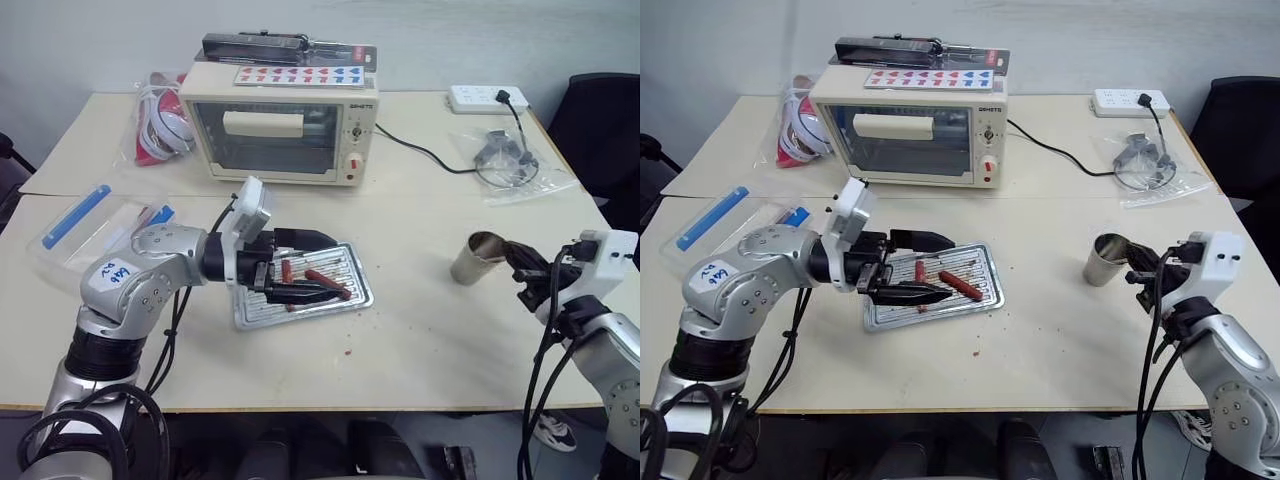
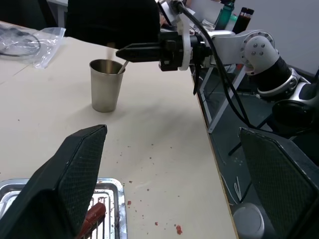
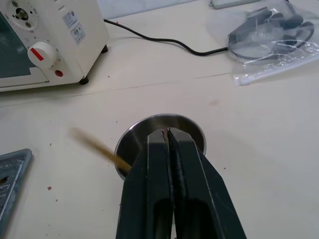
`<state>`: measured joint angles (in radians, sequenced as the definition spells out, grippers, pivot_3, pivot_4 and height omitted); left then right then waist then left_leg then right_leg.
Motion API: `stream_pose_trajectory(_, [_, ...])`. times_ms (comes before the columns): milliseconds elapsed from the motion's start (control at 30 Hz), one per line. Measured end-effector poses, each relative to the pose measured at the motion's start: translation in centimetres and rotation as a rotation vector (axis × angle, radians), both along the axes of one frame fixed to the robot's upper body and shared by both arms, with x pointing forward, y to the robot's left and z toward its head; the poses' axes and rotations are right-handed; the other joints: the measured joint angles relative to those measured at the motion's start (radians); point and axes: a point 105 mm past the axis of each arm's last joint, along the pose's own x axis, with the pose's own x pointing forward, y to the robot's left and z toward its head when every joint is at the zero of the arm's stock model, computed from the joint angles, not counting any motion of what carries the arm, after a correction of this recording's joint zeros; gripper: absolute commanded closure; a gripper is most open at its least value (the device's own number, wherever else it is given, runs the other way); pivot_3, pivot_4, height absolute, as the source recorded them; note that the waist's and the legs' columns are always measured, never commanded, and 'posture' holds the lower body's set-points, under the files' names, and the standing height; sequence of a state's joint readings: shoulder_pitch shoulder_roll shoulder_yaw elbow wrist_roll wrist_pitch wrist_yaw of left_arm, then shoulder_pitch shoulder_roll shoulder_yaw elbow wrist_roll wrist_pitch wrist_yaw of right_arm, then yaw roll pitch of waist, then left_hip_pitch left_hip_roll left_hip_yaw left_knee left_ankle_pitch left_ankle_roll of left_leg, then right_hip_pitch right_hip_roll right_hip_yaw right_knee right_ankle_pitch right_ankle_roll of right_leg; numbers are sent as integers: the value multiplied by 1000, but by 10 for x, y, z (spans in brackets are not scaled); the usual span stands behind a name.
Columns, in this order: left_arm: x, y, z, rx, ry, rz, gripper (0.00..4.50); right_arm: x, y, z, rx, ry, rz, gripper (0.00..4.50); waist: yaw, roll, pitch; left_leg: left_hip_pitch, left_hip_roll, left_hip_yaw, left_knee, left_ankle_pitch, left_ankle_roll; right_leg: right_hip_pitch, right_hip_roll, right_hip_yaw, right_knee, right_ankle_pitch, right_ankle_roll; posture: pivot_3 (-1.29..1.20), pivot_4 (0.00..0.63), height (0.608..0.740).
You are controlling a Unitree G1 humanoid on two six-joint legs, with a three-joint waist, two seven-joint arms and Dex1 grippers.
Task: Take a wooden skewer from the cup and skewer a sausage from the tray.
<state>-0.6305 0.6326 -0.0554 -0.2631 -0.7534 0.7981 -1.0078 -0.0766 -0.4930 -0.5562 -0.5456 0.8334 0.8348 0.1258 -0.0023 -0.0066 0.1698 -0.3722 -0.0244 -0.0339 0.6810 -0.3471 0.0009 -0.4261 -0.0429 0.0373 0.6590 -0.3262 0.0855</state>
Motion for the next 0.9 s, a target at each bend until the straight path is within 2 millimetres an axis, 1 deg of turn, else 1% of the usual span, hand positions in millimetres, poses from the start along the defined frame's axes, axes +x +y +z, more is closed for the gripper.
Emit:
stream_pose_trajectory(100, [1, -1, -1, 3, -2, -1, 0, 2, -4, 15, -32, -25, -11, 4464, 0, 0, 0, 0, 0, 0, 0, 0, 0, 0, 0, 0, 0, 0, 0, 0, 150, 740])
stream_pose_trajectory(133, [0, -1, -1, 1, -6, -7, 0, 0, -7, 23, -44, -24, -9, 4464, 0, 1, 0, -1, 0, 0, 0, 0, 0, 0, 0, 0, 0, 0, 0, 0, 150, 740])
stream_pose_trajectory(200, [0, -1, -1, -2, -12, -10, 0, -3, -12, 42, -73, -38, 2, 4464, 2, 1, 1, -1, 0, 0, 1, 0, 0, 0, -1, 0, 0, 0, 0, 0, 150, 740])
stream_pose_trajectory(300, [1, -3, -1, -17, -18, -17, 0, -12, -16, 79, -144, -64, 40, 4464, 2, 1, 1, -2, 0, 0, 1, 0, 1, 0, 0, -1, -1, 0, 0, 0, 150, 740])
stream_pose_trajectory(333, [2, -4, -2, -19, -16, -16, 0, -13, -16, 85, -154, -62, 50, 4464, 2, 1, 1, -2, 0, 0, 1, 0, 1, 0, -1, 0, -1, 0, 0, 0, 150, 740])
stream_pose_trajectory(400, [4, -5, -3, -30, -16, -14, 0, -15, -16, 107, -159, -45, 104, 4464, 2, 1, 1, -2, 0, 0, 1, 0, 1, 0, 0, 0, -1, 0, 0, 0, 150, 740])
stream_pose_trajectory(433, [4, -6, -4, -32, -18, -15, 0, -16, -16, 114, -161, -43, 120, 4464, 2, 1, 1, -2, 0, 0, 1, 0, 1, 0, 0, -1, -1, 0, 0, 0, 150, 740])
stream_pose_trajectory(467, [4, -7, -4, -35, -21, -14, 0, -17, -12, 121, -134, -36, 165, 4464, 1, 1, 1, -2, 1, 0, 1, 0, 1, 0, 0, -1, -1, 0, 0, 0, 150, 740])
stream_pose_trajectory(533, [4, -7, -6, -42, -23, -12, 0, -21, 1, 132, -12, 5, 323, 4464, 0, 1, 1, -2, 2, 1, 1, 0, 1, 0, 1, -1, -1, 0, 0, 0, 150, 740])
stream_pose_trajectory(567, [4, -7, -7, -42, -24, -10, 0, -22, 6, 133, 16, 17, 369, 4464, 0, 0, 1, -2, 2, 1, 1, 0, 2, 0, 1, -1, -1, 0, 0, 0, 150, 740])
stream_pose_trajectory(600, [4, -6, -9, -38, -24, -4, 0, -24, 17, 133, 77, 36, 456, 4464, 0, 0, 2, -2, 2, 1, 1, 0, 2, 0, 1, -1, -1, 0, 0, 0, 150, 740])
stream_pose_trajectory(667, [5, -4, -13, -31, -23, 11, 0, -24, 35, 126, 146, 82, 580, 4464, -2, 0, 2, -2, 2, 2, 2, 0, 2, 0, 1, 0, -1, 0, 0, 0, 150, 740])
stream_pose_trajectory(733, [5, -1, -16, -29, -22, 35, 0, -20, 56, 117, 211, 110, 695, 4464, -3, -1, 2, -2, 2, 2, 2, 0, 2, 0, 1, 0, -1, 0, 0, 0, 150, 740])
stream_pose_trajectory(800, [5, 1, -14, -30, -41, 59, 0, -14, 72, 106, 281, 136, 766, 4464, 0, -1, 2, -3, 2, 2, 2, 0, 2, -1, 1, 0, -1, 0, 0, 0, 150, 740])
stream_pose_trajectory(867, [9, 4, -9, -42, -67, 107, 0, -6, 88, 99, 376, 134, 831, 4464, 2, -1, 2, -4, 2, 1, 3, 0, 2, -2, 0, 0, -1, 0, 1, 0, 150, 740])
stream_pose_trajectory(900, [10, 6, -7, -49, -75, 124, 0, -3, 92, 99, 414, 125, 848, 4464, 2, -2, 2, -4, 2, 1, 3, 0, 2, -2, 0, -1, -1, 0, 1, 0, 150, 740])
